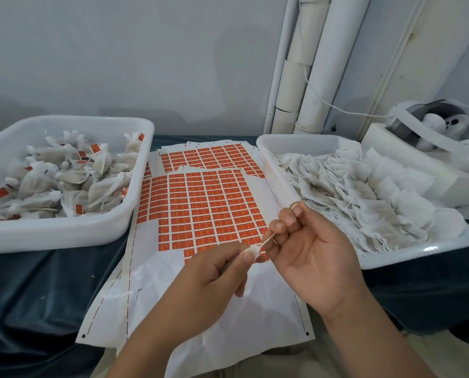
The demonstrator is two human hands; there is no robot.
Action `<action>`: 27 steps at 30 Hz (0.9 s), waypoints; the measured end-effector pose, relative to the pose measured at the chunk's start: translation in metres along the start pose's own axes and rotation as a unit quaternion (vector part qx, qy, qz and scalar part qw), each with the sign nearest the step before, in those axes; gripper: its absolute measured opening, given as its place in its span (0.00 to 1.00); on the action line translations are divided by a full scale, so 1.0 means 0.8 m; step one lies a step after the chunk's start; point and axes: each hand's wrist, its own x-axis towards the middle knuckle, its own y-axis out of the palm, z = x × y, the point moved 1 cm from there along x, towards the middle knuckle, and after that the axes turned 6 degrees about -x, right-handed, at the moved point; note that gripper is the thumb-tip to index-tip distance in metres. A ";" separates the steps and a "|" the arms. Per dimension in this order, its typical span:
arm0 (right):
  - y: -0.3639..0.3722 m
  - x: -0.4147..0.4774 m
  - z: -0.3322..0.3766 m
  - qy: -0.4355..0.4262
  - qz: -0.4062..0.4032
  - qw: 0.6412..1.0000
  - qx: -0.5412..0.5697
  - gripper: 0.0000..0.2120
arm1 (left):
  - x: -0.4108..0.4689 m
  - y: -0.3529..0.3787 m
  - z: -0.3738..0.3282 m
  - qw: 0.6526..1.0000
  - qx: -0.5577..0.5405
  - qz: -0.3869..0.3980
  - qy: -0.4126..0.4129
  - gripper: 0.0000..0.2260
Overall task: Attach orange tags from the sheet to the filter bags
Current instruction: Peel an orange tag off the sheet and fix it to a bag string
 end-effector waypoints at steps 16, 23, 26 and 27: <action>0.011 -0.004 0.010 0.012 -0.036 0.999 -0.007 0.12 | -0.003 -0.006 0.007 0.995 -0.089 0.031 -0.016 0.20; 0.019 -0.012 0.025 -0.039 -0.018 0.972 -0.230 0.09 | -0.009 -0.005 0.005 0.995 -0.066 0.072 -0.024 0.22; 0.018 -0.012 0.024 -0.048 -0.042 0.963 -0.263 0.10 | -0.006 -0.004 0.001 0.994 -0.058 0.095 -0.006 0.15; 0.017 -0.012 0.023 -0.047 -0.040 0.964 -0.259 0.10 | -0.006 -0.006 -0.001 0.993 -0.062 0.098 0.002 0.14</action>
